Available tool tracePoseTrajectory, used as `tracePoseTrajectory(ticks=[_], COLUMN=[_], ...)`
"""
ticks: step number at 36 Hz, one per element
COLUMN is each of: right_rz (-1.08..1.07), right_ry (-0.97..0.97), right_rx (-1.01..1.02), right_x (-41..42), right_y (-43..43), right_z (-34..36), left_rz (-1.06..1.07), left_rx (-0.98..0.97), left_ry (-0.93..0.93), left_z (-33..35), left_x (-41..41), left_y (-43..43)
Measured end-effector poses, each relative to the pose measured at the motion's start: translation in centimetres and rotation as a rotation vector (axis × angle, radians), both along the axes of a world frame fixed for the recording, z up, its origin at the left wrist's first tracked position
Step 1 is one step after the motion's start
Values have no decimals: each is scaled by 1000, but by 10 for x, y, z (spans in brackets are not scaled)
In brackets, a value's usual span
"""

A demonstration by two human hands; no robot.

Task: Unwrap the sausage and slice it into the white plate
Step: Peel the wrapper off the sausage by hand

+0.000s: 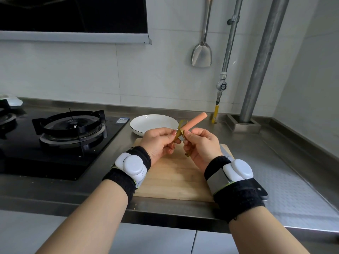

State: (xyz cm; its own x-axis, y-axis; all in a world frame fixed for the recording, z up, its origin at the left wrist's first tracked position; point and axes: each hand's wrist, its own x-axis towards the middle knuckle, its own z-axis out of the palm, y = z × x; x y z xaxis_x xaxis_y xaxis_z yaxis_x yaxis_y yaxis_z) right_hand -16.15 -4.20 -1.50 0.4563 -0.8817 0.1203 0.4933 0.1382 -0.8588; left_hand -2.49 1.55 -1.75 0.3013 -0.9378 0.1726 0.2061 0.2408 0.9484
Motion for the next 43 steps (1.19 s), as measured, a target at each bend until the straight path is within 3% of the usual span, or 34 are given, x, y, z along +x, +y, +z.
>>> tracePoseTrajectory(ticks=[7, 21, 31, 36, 43], right_rz=[93, 47, 35, -89, -156], right_ry=[67, 385, 420, 437, 296], right_rx=[7, -222, -256, -342, -388], right_x=[0, 6, 7, 8, 6], right_y=[1, 5, 4, 7, 9], right_z=[-2, -8, -9, -9, -5], left_rz=[-35, -31, -76, -17, 79], left_rx=[21, -51, -58, -41, -47], left_ry=[-48, 206, 319, 322, 230], left_z=[0, 3, 7, 7, 4], left_x=[-2, 4, 7, 7, 7], left_y=[2, 2, 5, 2, 0])
